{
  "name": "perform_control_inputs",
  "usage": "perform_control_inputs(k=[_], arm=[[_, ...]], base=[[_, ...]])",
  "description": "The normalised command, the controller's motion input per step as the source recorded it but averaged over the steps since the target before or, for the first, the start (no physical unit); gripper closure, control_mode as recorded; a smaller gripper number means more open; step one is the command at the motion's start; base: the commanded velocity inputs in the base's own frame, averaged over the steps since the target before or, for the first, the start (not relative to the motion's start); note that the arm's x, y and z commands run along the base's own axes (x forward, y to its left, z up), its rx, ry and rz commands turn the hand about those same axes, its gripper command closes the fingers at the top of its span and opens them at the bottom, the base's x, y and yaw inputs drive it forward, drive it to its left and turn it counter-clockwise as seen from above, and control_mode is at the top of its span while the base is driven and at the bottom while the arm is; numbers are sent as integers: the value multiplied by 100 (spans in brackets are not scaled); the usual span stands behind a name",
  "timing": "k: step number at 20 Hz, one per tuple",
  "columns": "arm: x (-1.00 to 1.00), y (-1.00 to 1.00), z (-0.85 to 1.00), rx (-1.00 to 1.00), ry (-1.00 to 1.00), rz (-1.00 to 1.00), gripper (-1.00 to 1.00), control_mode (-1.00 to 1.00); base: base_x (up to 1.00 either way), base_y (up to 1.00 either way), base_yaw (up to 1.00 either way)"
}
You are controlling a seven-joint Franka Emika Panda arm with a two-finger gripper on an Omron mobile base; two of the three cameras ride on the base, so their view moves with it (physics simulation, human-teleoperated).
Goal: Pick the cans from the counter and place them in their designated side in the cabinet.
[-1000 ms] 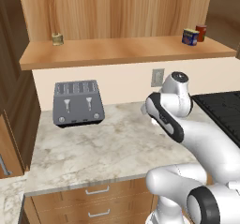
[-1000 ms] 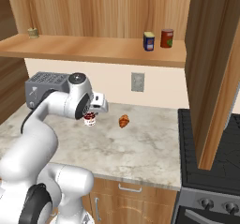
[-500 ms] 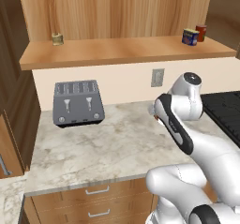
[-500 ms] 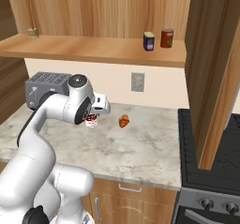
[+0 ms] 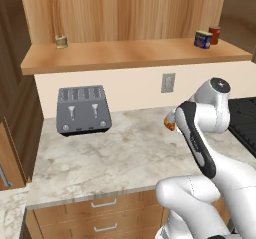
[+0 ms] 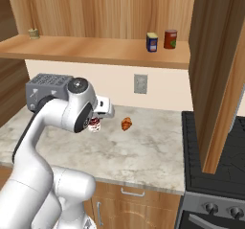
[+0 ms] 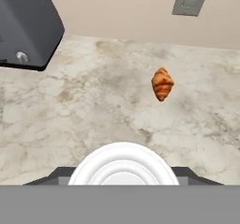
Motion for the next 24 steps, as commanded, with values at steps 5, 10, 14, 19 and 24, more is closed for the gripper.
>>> perform_control_inputs(k=[5, 10, 14, 19, 24], arm=[[-21, -10, 32, 0, -9, 0, 100, -100], [-20, -10, 31, 0, -9, 0, 100, -100], [-30, -7, 29, 0, -7, 0, 100, -100], [-32, -5, 28, 0, -7, 0, 100, -100], [-34, -7, 27, 0, -8, 0, 100, -100]], base=[[0, 0, 0], [0, 0, 0], [0, 0, 0], [0, 0, 0], [0, 0, 0]])
